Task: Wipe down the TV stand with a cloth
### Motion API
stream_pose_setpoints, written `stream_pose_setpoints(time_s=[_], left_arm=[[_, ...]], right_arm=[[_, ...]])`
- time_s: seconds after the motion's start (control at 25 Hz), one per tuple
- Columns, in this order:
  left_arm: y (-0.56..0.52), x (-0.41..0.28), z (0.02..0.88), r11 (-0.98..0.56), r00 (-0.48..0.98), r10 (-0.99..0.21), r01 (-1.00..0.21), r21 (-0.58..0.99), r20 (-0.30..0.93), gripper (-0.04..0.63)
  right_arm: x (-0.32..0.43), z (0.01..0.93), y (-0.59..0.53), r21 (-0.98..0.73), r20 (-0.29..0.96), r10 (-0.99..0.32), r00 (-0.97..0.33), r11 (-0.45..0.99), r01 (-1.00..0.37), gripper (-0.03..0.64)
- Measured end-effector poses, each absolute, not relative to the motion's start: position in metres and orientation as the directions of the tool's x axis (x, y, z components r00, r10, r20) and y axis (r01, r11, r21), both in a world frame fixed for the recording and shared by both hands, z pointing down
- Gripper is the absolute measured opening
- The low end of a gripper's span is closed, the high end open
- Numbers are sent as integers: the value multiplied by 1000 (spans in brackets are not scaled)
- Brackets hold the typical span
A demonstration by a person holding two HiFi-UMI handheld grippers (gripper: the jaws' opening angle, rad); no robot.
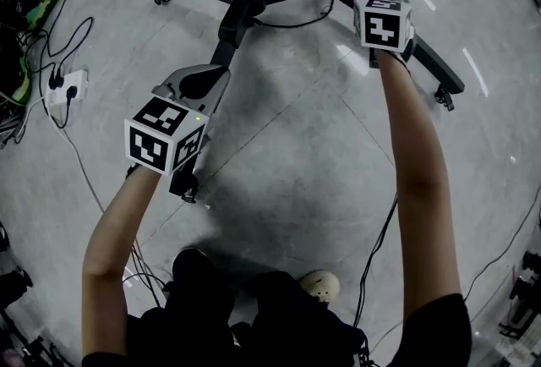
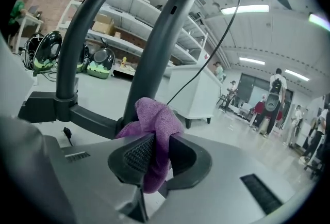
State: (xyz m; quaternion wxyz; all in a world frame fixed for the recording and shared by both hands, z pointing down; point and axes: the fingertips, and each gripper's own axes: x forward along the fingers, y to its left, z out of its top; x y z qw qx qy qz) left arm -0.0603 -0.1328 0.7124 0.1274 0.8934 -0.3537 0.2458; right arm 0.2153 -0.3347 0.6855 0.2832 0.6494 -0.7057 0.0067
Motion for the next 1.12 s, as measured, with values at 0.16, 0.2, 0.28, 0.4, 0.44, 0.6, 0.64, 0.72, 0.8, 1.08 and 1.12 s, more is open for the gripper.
stream_pose_setpoints(time_s=[0.16, 0.2, 0.28, 0.4, 0.44, 0.6, 0.64, 0.72, 0.8, 1.08, 1.12], left_arm=[[-133, -62, 711, -713, 626, -575, -699, 52, 528, 6], [-132, -62, 711, -713, 625, -575, -699, 52, 528, 6], [-130, -62, 713, -713, 625, -574, -699, 52, 529, 6], [-127, -58, 714, -717, 629, -568, -695, 56, 531, 6], [-126, -56, 714, -720, 631, -565, -692, 56, 532, 6], [-125, -48, 713, -729, 637, -559, -683, 51, 531, 6], [-125, -47, 712, -729, 637, -559, -682, 51, 531, 6], [-125, -45, 713, -730, 636, -558, -682, 50, 533, 6], [-124, -43, 715, -731, 636, -554, -680, 51, 536, 6], [-115, -30, 720, -744, 645, -533, -666, 60, 548, 6], [-114, -28, 721, -746, 646, -530, -663, 61, 549, 6]], right_arm=[[224, 690, -332, 354, 426, -905, 11, 156, -922, 74], [229, 690, -330, 355, 425, -905, 21, 145, -924, 74], [237, 691, -326, 359, 425, -904, 38, 130, -924, 74], [251, 695, -319, 353, 437, -898, 59, 111, -929, 74], [256, 698, -316, 350, 445, -893, 66, 106, -931, 74], [275, 707, -305, 360, 456, -885, 93, 88, -929, 74], [278, 708, -303, 361, 456, -885, 90, 91, -928, 74], [279, 710, -300, 363, 467, -881, 77, 112, -925, 74], [284, 712, -296, 366, 476, -876, 74, 121, -923, 74], [311, 710, -283, 380, 485, -868, 107, 99, -920, 74], [316, 709, -280, 382, 486, -866, 118, 89, -920, 74]])
